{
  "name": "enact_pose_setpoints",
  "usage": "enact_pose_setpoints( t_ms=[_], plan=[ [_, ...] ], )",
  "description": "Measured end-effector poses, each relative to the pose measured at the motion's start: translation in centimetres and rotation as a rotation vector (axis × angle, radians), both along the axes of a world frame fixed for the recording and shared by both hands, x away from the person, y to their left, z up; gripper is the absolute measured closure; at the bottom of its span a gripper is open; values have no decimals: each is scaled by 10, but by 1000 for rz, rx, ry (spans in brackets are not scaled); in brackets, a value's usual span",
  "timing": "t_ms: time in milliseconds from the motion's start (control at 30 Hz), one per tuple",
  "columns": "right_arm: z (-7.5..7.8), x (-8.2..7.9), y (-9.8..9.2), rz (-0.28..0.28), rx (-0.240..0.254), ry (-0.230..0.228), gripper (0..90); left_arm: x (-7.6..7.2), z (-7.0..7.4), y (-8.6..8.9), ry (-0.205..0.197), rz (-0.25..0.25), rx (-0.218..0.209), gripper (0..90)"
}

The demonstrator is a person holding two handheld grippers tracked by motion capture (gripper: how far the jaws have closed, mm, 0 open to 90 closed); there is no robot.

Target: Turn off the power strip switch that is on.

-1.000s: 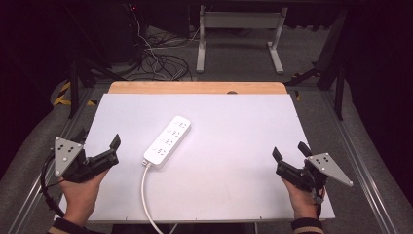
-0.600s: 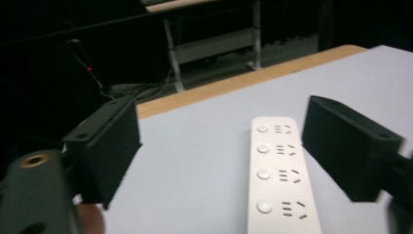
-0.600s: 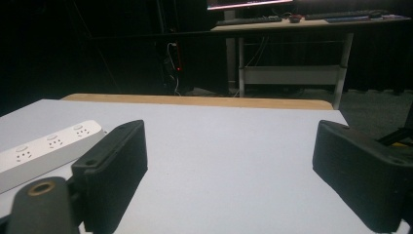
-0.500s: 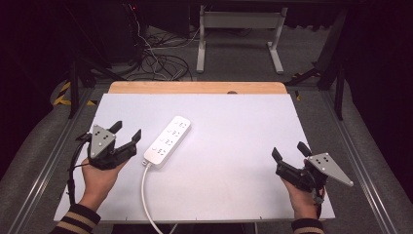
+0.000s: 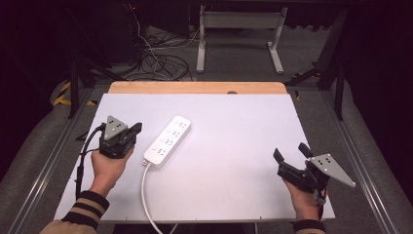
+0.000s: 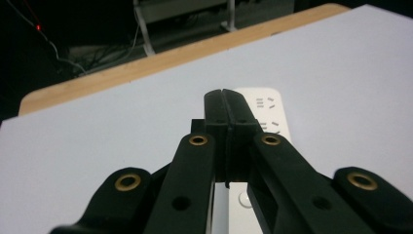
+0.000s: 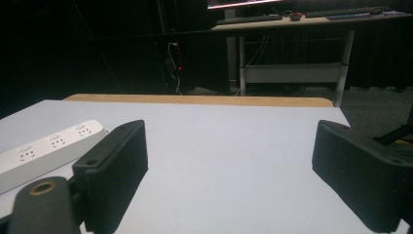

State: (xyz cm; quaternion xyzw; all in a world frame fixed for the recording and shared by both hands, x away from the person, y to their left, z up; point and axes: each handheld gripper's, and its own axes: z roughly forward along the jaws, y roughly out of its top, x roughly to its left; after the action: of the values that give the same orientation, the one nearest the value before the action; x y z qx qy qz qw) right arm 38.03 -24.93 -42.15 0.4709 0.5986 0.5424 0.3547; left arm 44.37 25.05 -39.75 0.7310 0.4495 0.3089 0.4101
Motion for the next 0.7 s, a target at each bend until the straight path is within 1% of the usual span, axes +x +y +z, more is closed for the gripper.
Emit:
enact_pose_setpoints(
  t_ms=[67,100,133,167,233,300,333,367,433,467,500,567,667,700],
  plan=[
    [0,0,1,3,-1,3,138,8,-5,-3,56,-19,19,900],
    [0,0,2,6,-3,-1,139,10,-7,-5,73,-26,23,900],
    [0,0,2,9,-3,-1,140,13,-10,-7,96,-39,35,900],
    [0,0,3,10,-2,2,140,16,-13,-9,122,-49,58,900],
    [-1,1,5,17,-6,7,141,21,-21,-14,195,-73,78,900],
    [-1,2,6,18,-8,10,141,25,-27,-18,228,-74,111,900],
    [-1,1,6,20,-9,11,141,25,-30,-20,248,-74,96,900],
    [-1,1,6,22,-9,11,142,26,-31,-20,256,-78,88,900],
    [-1,0,5,24,-9,8,144,27,-34,-23,276,-90,103,900],
    [-1,-1,5,24,-6,8,144,27,-37,-24,283,-94,119,900],
    [-1,-1,4,23,-7,8,144,27,-41,-27,306,-100,121,900],
    [-1,-2,2,16,-5,10,144,28,-47,-30,326,-95,141,900],
    [0,-3,0,12,-4,5,144,29,-50,-31,329,-96,137,899],
    [0,-4,0,9,2,8,144,29,-51,-31,327,-89,147,899]
  ],
)
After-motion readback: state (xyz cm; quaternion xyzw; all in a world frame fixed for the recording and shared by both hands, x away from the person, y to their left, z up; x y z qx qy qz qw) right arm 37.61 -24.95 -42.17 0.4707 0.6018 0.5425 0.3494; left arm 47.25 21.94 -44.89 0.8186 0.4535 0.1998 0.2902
